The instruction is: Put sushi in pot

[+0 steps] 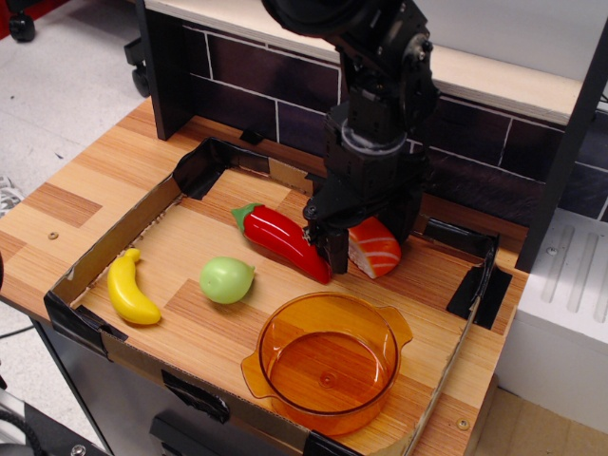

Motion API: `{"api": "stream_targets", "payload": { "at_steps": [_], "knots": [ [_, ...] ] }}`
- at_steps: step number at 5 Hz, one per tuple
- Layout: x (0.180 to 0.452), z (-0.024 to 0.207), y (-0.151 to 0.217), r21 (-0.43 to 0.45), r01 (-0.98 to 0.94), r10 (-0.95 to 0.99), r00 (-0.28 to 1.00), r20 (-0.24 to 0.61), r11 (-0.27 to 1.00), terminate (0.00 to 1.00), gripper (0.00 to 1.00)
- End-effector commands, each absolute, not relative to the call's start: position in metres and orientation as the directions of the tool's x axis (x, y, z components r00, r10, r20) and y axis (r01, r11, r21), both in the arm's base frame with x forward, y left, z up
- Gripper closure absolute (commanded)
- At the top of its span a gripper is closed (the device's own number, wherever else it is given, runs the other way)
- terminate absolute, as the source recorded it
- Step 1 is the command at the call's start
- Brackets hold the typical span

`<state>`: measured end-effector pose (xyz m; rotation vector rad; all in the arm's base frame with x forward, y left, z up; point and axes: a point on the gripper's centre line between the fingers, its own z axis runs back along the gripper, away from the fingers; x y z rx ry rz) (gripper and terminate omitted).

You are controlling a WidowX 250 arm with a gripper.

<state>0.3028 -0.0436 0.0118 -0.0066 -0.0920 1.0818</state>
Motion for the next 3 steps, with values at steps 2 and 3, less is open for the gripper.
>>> {"api": "stream_targets", "payload": {
  "at_steps": [2, 3],
  "knots": [
    [0.3187, 0.0281, -0.0384, -0.104, -0.868, 0.874, 0.483, 0.057, 0.486, 0.00, 1.00],
    [0.3178, 0.0347, -0.0406, -0.121, -0.864, 0.872, 0.485, 0.061, 0.489, 0.00, 1.00]
  ]
}}
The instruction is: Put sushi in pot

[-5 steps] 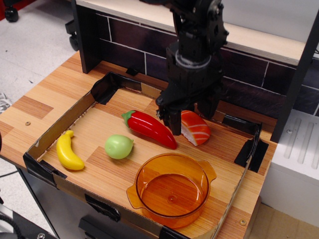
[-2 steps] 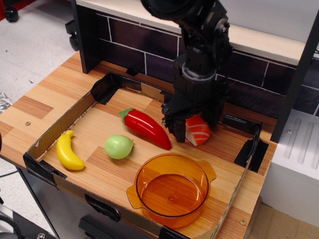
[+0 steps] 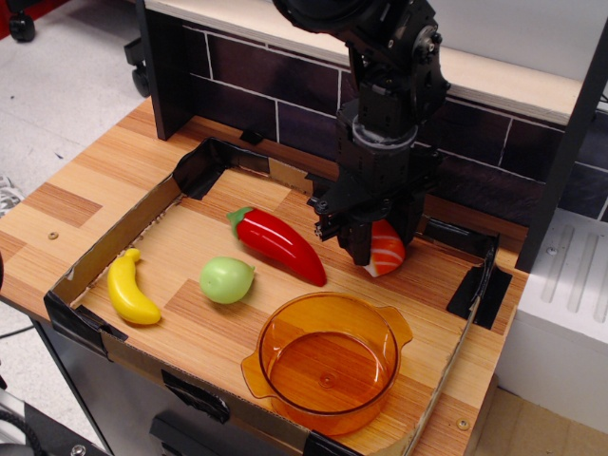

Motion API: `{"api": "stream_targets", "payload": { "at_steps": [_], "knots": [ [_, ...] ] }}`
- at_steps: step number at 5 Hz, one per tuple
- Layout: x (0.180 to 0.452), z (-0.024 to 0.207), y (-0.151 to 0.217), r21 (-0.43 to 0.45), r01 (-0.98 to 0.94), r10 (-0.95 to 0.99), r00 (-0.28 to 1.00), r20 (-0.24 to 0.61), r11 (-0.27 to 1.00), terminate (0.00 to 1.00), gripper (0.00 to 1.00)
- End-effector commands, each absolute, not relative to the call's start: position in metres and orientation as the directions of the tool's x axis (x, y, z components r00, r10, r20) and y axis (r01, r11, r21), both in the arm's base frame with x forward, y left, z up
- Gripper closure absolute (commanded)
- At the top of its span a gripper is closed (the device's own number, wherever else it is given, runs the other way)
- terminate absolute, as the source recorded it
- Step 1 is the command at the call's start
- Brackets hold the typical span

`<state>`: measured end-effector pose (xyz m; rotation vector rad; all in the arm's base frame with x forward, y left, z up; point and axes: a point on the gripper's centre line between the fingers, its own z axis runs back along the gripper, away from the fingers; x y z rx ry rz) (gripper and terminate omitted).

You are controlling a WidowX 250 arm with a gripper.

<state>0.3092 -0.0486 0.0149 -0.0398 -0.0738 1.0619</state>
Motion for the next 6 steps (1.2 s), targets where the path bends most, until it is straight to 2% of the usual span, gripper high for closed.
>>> {"api": "stream_targets", "payload": {
  "at_steps": [1, 2, 3, 4, 5, 6],
  "knots": [
    [0.310, 0.059, -0.047, -0.142, -0.848, 0.859, 0.511, 0.031, 0.510, 0.00, 1.00],
    [0.288, 0.097, -0.059, -0.190, -0.817, 0.831, 0.556, -0.007, 0.545, 0.00, 1.00],
    [0.260, 0.120, -0.063, -0.205, -0.797, 0.804, 0.591, -0.065, 0.568, 0.00, 1.00],
    [0.230, 0.113, -0.063, -0.162, -0.756, 0.755, 0.651, -0.082, 0.634, 0.00, 1.00],
    [0.202, 0.094, -0.063, -0.111, -0.712, 0.710, 0.701, -0.060, 0.693, 0.00, 1.00],
    [0.195, 0.080, -0.061, -0.089, -0.699, 0.698, 0.715, -0.041, 0.710, 0.00, 1.00]
  ]
}}
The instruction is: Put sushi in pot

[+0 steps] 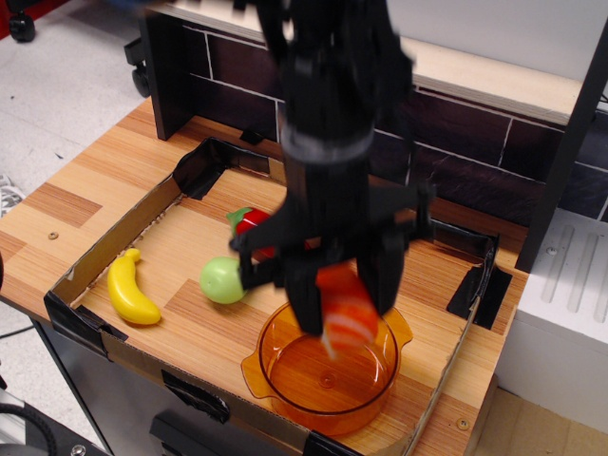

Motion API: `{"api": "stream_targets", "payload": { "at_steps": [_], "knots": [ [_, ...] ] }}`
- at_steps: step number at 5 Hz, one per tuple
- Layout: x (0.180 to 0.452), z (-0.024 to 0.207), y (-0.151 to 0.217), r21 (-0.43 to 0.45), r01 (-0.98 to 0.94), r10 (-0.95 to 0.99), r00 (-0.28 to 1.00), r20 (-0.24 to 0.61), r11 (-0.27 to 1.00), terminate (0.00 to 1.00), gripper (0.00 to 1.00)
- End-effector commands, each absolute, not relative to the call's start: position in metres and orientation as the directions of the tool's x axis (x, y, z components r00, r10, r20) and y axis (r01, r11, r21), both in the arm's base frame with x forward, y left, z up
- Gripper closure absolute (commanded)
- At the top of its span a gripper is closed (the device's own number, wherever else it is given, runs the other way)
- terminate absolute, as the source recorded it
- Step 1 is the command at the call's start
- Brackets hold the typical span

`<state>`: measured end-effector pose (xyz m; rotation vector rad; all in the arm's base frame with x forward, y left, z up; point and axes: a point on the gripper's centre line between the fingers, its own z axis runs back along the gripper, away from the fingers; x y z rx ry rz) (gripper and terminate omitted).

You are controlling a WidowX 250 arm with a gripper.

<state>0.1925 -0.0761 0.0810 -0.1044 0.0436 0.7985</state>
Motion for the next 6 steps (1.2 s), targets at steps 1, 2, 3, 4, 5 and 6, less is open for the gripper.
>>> {"api": "stream_targets", "payload": {
  "at_steps": [1, 2, 3, 4, 5, 6],
  "knots": [
    [0.191, 0.067, -0.062, -0.065, -0.694, 0.694, 0.720, -0.024, 0.718, 0.00, 1.00],
    [0.191, 0.058, -0.062, -0.060, -0.694, 0.696, 0.718, 0.005, 0.717, 0.00, 1.00],
    [0.196, 0.048, -0.061, -0.046, -0.696, 0.698, 0.715, 0.042, 0.716, 0.00, 1.00],
    [0.197, 0.044, -0.060, -0.046, -0.716, 0.718, 0.696, 0.018, 0.696, 0.00, 1.00],
    [0.200, 0.044, -0.061, -0.037, -0.719, 0.719, 0.695, 0.013, 0.694, 0.00, 0.00],
    [0.201, 0.048, -0.061, -0.033, -0.714, 0.714, 0.699, 0.031, 0.700, 0.00, 0.00]
  ]
}}
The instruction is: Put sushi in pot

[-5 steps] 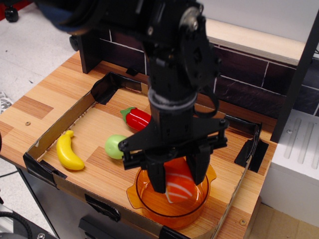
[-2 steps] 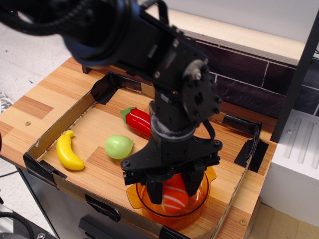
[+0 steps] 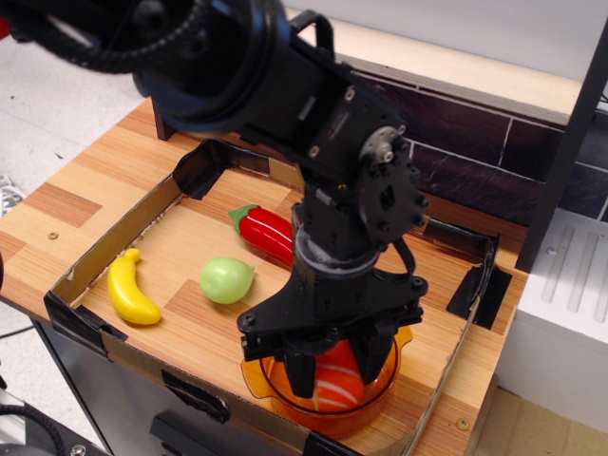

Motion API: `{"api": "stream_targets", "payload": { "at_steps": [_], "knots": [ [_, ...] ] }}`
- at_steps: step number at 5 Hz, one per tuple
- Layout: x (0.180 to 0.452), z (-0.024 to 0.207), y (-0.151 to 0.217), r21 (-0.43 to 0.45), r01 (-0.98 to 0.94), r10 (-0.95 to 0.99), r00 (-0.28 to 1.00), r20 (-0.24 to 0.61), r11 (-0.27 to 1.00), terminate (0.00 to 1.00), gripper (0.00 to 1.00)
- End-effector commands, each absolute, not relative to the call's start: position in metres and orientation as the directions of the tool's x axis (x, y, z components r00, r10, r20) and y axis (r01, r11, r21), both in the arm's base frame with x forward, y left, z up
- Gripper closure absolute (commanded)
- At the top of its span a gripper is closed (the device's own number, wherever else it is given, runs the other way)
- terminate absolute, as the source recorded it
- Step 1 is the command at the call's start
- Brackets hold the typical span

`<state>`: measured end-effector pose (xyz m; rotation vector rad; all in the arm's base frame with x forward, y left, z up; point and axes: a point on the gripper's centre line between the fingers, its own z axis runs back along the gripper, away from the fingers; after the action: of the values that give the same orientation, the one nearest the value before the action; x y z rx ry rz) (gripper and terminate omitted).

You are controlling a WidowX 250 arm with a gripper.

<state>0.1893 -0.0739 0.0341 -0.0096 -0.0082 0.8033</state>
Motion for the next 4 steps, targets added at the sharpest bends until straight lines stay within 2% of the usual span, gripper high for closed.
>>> {"api": "stream_targets", "payload": {
  "at_steps": [1, 2, 3, 4],
  "knots": [
    [0.201, 0.059, -0.062, -0.059, -0.710, 0.712, 0.701, 0.036, 0.702, 0.00, 0.00],
    [0.203, 0.083, -0.059, -0.114, -0.714, 0.721, 0.691, 0.041, 0.691, 0.00, 0.00],
    [0.207, 0.122, -0.051, -0.192, -0.732, 0.748, 0.663, 0.023, 0.654, 0.00, 0.00],
    [0.214, 0.148, -0.038, -0.158, -0.760, 0.772, 0.636, 0.017, 0.630, 0.00, 0.00]
  ]
}}
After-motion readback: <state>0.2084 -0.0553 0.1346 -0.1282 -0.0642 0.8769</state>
